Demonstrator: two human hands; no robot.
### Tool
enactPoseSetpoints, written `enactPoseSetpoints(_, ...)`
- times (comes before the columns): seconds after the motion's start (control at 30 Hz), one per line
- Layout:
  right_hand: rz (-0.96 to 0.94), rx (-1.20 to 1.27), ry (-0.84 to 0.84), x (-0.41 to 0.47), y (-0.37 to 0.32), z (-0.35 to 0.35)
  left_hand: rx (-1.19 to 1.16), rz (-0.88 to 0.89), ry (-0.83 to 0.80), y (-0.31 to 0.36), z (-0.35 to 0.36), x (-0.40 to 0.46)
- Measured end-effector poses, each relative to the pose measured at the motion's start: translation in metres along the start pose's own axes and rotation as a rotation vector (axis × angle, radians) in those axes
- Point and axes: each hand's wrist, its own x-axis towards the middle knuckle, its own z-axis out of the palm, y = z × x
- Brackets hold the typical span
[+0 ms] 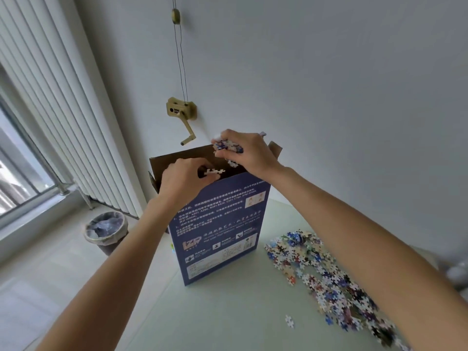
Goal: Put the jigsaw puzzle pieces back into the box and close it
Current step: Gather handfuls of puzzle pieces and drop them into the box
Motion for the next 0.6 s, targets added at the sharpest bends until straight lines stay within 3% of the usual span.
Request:
enactPoseSetpoints(0.13,0.004,0.064,-0.094,-0.006,0.01,0.019,-0.106,0.036,0.109,-0.002,0.004,-0.003)
enactPoseSetpoints(0.33,0.08,0.085,-0.256,-0.006,0.016,0.026,-0.053,0.015,0.064,-0.011,0.002,-0.002)
enactPoseSetpoints(0.6,0.144,0.041,-0.307,-0.006,0.012,0.025,-0.179,0.062,0.172,-0.017,-0.001,-0.013)
